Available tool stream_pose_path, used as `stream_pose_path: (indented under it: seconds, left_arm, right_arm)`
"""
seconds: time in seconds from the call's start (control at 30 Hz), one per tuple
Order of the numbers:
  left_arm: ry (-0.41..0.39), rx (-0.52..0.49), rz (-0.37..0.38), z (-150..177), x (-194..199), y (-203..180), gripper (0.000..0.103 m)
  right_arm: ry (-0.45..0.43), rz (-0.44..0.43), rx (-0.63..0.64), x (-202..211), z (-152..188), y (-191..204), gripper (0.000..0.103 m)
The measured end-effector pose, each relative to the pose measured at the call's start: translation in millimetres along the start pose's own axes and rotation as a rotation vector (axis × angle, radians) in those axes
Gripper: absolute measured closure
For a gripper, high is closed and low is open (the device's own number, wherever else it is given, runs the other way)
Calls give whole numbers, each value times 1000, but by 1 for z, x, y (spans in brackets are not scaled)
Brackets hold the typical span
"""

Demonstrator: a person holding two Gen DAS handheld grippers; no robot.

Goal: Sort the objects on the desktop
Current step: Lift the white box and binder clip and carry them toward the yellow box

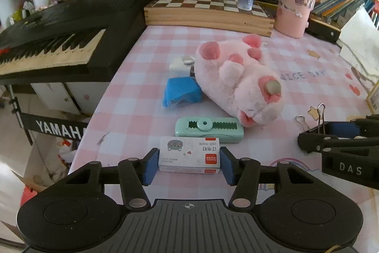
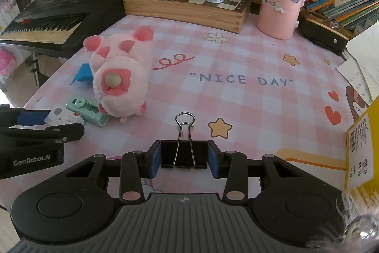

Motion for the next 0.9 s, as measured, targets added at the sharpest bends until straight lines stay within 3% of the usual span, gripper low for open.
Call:
stream_pose_path:
  seconds: [0.5, 0.9]
  left_arm:
    - [-149, 7, 67, -25, 75, -2, 50]
    - [-220, 21, 141, -20, 137, -1, 50]
  right_arm:
    - [-129, 14, -44, 67, -22, 4, 66]
    - [-198, 59, -69, 136, -13, 14, 66]
Point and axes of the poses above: each gripper's, at about its wrist camera, not at the fingertips, and x roughly against the way its jaws point, y to its left, z to its underside, the point moved 8 cm from there along -x, roughly the way its jaws point, and after that the axes turned 10 degrees about -y, right-handed, at the moved point
